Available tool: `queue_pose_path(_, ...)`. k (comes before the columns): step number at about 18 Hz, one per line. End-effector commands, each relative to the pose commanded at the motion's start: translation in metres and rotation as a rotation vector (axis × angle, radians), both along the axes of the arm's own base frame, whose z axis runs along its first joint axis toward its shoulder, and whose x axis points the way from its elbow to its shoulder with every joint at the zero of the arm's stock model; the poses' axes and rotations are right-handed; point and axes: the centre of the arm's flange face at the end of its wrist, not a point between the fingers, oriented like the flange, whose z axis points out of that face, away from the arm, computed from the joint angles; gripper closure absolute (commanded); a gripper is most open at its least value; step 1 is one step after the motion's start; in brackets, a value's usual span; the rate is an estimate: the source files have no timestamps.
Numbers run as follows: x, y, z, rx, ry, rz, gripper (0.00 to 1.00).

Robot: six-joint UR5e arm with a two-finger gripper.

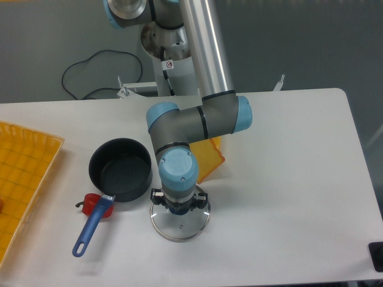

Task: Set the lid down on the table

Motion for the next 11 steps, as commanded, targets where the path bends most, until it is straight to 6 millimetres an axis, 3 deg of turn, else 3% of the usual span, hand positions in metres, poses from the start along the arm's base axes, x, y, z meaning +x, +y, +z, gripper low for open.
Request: queue_pose_path(11, -0.0008, 0.0001, -0.0014, -0.004, 0.002, 0.001, 0.25)
